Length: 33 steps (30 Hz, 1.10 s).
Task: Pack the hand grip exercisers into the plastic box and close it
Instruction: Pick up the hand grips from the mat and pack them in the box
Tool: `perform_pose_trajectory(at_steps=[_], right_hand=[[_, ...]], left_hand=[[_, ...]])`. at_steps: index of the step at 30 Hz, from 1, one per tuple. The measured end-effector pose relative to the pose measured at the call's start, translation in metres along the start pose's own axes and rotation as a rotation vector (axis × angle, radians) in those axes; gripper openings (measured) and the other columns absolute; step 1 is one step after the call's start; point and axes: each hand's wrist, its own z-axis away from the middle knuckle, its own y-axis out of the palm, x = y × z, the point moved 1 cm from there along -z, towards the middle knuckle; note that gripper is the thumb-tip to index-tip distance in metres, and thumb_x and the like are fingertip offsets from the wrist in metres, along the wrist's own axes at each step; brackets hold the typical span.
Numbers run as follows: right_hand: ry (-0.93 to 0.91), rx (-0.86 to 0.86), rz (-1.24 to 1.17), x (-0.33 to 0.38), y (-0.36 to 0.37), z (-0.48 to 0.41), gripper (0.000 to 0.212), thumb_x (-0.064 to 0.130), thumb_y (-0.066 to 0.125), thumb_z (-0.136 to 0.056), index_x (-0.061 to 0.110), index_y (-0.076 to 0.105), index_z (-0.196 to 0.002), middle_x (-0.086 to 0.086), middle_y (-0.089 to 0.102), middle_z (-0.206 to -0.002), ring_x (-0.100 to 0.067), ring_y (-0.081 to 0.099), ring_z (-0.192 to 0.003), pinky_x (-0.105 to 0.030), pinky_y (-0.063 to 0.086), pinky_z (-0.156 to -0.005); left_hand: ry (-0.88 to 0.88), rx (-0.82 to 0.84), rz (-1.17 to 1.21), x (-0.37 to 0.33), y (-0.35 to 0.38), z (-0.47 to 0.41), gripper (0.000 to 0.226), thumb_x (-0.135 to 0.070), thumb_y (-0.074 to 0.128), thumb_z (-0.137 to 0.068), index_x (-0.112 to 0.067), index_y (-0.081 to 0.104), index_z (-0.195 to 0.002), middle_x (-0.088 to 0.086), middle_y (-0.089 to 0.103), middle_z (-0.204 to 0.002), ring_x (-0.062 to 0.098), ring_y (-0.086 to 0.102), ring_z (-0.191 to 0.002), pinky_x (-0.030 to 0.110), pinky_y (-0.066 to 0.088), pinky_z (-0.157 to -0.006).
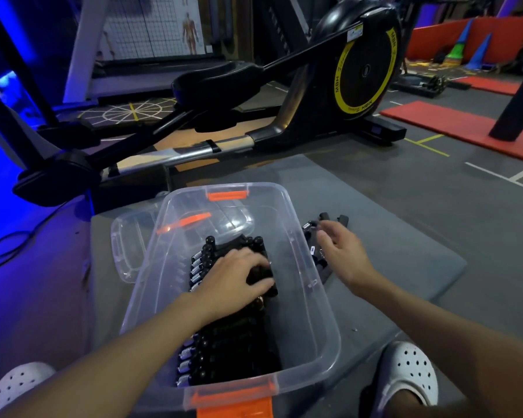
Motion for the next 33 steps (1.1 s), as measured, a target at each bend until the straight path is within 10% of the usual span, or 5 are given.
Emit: perform_pose_trajectory(at_steps=[12,18,25,33], right_hand=[[0.33,0.119,0.253,-0.097,-0.01,-0.04,0.055,0.022,0.078,-0.079,0.005,0.055,-0.126,-0.007,0.058,-0.111,-0.026,0.058,-0.111,-0.021,0.039,-0.081],[0.204,0.101,0.5,-0.11,0.017,-0.065,0.073,0.055,0.072,-0.07,0.026,0.048,-0.133,0.0,0.054,-0.128,-0.024,0.048,-0.123,-0.042,0.041,-0.099],[0.217,0.054,0.328,-0.108,0.043,-0.091,0.04,0.057,0.071,-0.075,0.023,0.049,-0.077,0.005,0.06,-0.08,-0.02,0.056,-0.075,-0.032,0.04,-0.064],[0.387,-0.018,0.332,-0.105,0.052,-0.105,0.034,0.041,0.076,-0.073,0.016,0.052,-0.072,-0.001,0.061,-0.078,-0.026,0.057,-0.073,-0.032,0.044,-0.066]], left_hand=[[0.089,0.044,-0.163,-0.056,-0.013,-0.092,0.07,-0.055,0.036,-0.098,-0.014,0.023,-0.153,0.001,0.022,-0.161,0.014,0.017,-0.148,0.031,0.014,-0.119],[0.123,0.028,-0.196,-0.048,-0.01,-0.09,0.07,-0.058,0.032,-0.097,-0.021,0.016,-0.155,-0.007,0.01,-0.164,0.005,0.003,-0.149,0.018,-0.002,-0.112],[0.113,0.044,-0.142,-0.048,-0.007,-0.088,0.073,-0.059,0.03,-0.096,-0.023,0.01,-0.156,-0.012,0.002,-0.164,-0.002,-0.006,-0.147,0.018,-0.003,-0.114],[0.106,0.053,-0.118,-0.049,-0.006,-0.087,0.071,-0.058,0.029,-0.097,-0.024,0.01,-0.156,-0.015,-0.001,-0.163,-0.006,-0.011,-0.145,0.017,-0.001,-0.113]])
